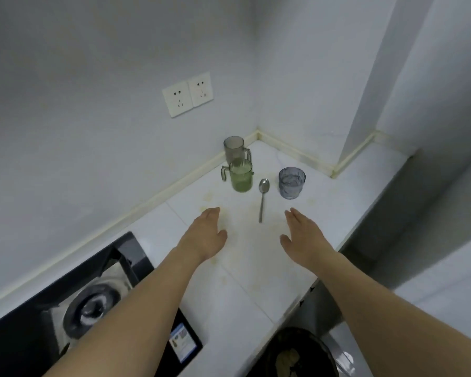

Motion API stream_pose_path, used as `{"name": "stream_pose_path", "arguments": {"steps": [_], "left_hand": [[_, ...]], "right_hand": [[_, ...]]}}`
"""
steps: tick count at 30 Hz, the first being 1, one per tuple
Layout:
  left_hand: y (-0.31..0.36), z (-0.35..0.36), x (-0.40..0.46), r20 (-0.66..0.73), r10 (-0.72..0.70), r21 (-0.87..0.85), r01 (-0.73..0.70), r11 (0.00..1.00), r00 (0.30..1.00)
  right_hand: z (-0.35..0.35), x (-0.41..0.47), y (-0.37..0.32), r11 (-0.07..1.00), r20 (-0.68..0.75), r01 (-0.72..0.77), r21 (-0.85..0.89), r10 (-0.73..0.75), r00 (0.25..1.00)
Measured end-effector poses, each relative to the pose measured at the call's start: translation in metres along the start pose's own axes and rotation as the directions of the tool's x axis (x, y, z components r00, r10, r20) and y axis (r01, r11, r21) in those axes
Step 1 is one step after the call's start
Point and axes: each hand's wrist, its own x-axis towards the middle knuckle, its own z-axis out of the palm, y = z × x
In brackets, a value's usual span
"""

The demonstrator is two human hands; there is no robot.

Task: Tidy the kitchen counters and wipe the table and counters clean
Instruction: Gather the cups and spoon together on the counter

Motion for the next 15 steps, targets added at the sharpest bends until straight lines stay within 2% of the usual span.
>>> {"name": "stream_pose_path", "arguments": {"steps": [4, 8, 11, 15], "left_hand": [[0.003, -0.023, 0.083, -0.005, 0.022, -0.001, -0.022, 1.0, 1.0], [0.005, -0.036, 0.171, -0.058, 0.105, 0.036, -0.103, 0.994, 0.993], [0.004, -0.031, 0.241, -0.055, 0.162, 0.15, -0.152, 0.977, 0.985], [0.002, -0.021, 0.295, 0.006, 0.168, 0.286, -0.163, 0.944, 0.986]], "right_hand": [[-0.021, 0.075, 0.01, 0.98, -0.085, -0.146, 0.139, 0.159, 0.984], [-0.029, 0.149, 0.026, 0.912, -0.102, -0.293, 0.285, 0.333, 0.937], [-0.026, 0.202, 0.041, 0.92, -0.095, -0.344, 0.186, 0.366, 0.926], [-0.019, 0.244, 0.056, 0.933, -0.069, -0.36, 0.023, 0.36, 0.93]]}}
